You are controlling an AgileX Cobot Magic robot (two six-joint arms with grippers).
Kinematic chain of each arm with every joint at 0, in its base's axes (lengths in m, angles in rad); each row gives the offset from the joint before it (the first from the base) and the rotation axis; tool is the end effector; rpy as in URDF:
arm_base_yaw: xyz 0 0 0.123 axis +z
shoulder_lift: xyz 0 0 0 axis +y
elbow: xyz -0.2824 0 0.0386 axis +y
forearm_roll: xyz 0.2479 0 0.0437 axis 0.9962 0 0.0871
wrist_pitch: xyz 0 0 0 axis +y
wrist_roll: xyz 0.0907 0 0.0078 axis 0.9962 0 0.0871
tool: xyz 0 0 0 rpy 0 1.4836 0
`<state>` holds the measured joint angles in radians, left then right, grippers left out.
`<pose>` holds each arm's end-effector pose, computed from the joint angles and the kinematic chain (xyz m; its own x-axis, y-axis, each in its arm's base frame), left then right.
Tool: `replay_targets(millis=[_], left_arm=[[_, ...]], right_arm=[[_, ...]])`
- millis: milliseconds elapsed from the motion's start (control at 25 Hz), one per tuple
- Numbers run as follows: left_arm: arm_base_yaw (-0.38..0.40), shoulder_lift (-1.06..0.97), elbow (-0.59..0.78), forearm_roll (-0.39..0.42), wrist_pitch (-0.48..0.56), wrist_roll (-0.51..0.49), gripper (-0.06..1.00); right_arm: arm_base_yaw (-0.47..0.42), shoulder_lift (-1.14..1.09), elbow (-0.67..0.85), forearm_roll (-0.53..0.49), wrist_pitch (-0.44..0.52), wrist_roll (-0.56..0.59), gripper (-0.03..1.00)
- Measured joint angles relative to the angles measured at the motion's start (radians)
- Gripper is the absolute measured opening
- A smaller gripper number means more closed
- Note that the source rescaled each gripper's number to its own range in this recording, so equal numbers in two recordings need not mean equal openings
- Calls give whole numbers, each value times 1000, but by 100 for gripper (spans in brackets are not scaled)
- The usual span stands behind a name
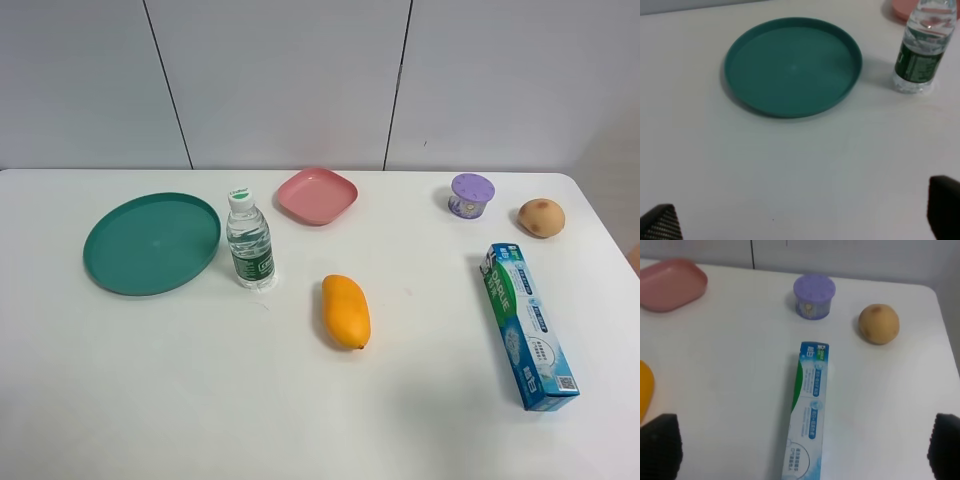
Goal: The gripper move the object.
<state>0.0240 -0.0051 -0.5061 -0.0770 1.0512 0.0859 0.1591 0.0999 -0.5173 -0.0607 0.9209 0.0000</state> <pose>-0.0059 -0.0062 0.2798 -0.4340 0.0371 -0.9002 0.0568 0.9983 0.0137 0.0154 -0.0020 0.2932 -0.3940 -0.1004 -0.9136 -0.1292 0.9902 -0.0531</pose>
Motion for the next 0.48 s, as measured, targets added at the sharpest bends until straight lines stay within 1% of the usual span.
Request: replay_targets(millis=[80, 200, 320, 480], left_arm=[[0, 0, 0, 0, 0, 0, 100], [0, 0, 0, 0, 0, 0, 100], [0, 0, 0, 0, 0, 0, 100], [0, 0, 0, 0, 0, 0, 100]], right_arm=[[0, -14, 0, -1, 8, 21, 100], [-6, -15, -1, -1, 72, 24, 100], [-47, -15, -1, -14, 127, 23, 100], [-129, -18, -1, -23, 132, 23, 100]])
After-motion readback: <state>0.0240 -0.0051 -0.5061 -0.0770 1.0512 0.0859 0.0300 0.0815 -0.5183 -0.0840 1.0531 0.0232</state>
